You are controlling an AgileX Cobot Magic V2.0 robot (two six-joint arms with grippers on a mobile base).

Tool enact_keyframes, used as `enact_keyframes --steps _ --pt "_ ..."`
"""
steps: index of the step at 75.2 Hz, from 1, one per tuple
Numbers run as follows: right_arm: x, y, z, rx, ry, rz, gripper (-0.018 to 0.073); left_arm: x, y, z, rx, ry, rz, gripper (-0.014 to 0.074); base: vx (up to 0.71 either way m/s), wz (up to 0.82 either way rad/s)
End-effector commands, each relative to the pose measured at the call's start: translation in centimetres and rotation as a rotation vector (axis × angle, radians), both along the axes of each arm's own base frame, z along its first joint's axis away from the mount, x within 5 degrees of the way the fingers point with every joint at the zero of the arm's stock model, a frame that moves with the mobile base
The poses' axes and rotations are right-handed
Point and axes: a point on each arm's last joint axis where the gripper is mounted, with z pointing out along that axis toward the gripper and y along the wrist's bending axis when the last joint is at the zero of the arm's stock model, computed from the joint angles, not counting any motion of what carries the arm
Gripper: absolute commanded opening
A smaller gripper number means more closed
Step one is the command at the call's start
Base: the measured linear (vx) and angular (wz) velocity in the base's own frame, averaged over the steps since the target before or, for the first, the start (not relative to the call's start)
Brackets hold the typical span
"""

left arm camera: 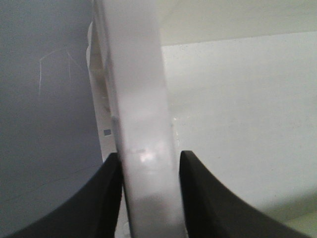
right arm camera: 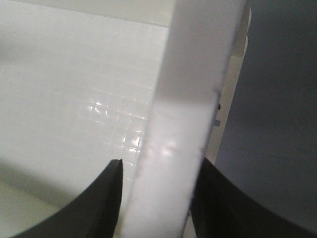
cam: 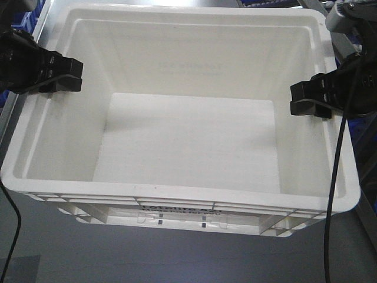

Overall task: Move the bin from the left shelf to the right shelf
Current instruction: 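Keep the tote gripped by both rims while the base turns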

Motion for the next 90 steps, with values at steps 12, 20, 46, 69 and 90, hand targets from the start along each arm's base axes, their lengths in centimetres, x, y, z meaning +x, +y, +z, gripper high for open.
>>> enact_keyframes --steps 12,20,46,69,90 --pt "0.13 -0.20 2.38 0.015 -0.158 -0.014 -0.0005 -1.08 -0.50 3.42 -0.073 -0.153 -0.024 0.0003 0.26 -0.24" --pt "0.11 -0.20 2.36 0.015 -0.156 -0.014 -0.0005 -1.08 -0.50 3.42 -0.073 -0.153 -0.024 0.0003 0.29 -0.15" --pt "0.11 -0.20 2.36 0.015 -0.156 -0.014 -0.0005 -1.08 -0.50 3.42 -0.073 -0.153 -0.024 0.0003 0.35 -0.05" --pt "0.11 -0.20 2.36 0.015 -0.156 -0.014 -0.0005 -1.08 -0.50 3.42 -0.073 -0.153 -0.024 0.0003 0.40 0.00" --pt "0.11 -0.20 2.36 0.015 -0.156 -0.014 -0.0005 -1.08 -0.50 3.42 -0.073 -0.153 -0.024 0.0003 0.41 -0.02"
